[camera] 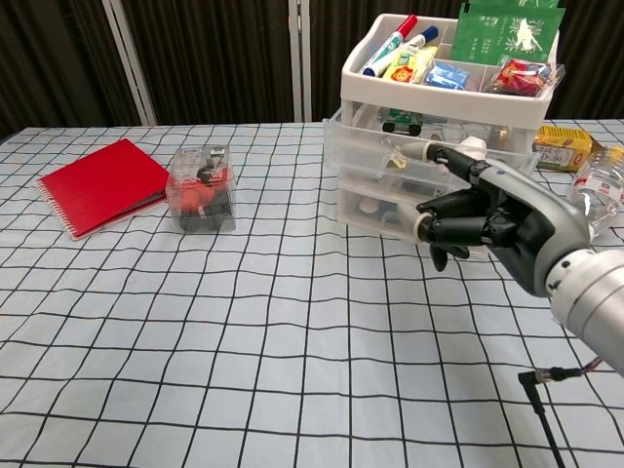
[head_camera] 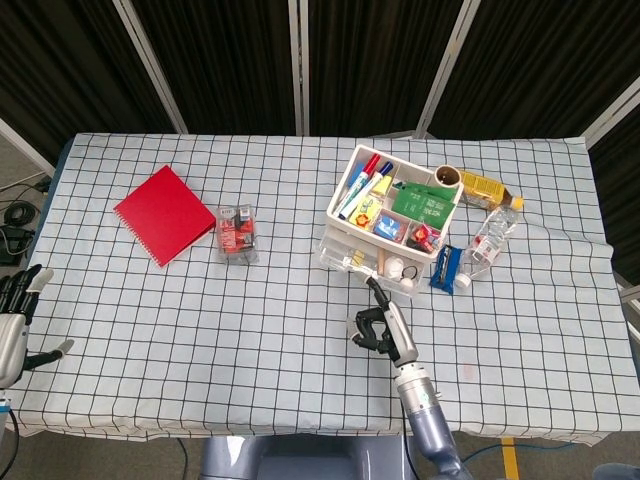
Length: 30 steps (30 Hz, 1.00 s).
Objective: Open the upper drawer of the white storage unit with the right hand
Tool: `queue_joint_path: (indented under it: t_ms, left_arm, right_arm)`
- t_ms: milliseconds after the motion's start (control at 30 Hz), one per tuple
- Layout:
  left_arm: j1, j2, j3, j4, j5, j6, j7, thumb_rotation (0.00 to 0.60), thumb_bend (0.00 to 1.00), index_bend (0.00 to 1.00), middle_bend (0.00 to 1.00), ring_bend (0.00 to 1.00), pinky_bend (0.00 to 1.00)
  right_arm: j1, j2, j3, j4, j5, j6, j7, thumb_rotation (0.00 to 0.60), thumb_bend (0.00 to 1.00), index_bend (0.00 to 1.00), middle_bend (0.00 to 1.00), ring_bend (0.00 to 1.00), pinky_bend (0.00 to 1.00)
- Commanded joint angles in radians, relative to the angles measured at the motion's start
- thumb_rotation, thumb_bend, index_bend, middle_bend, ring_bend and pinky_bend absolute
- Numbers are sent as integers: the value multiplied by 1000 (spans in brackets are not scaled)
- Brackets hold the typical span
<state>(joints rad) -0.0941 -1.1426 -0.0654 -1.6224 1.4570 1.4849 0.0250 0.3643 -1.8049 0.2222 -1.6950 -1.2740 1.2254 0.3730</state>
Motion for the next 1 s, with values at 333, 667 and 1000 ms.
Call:
queue_joint_path:
  t_ms: [333,667,1000]
  left_arm:
    - [-1,5,7,-6,10,-6,-4,600,65,0,0,0,0]
    - [0,6,7,-8,10,-2,-3,600,68,0,0,0,0]
    - [5,6,8,-13,16,9,5,600,69,0,0,0,0]
  right_arm:
    - [-23,86,-37,-68,-72,69,-233,600,366,133,877,867,701]
    - [3,266,-26,-202,6,20,-520,600,289,165,877,867,701]
    - [6,393,-33,-292,37,14,-625,600,324,171,885,872,701]
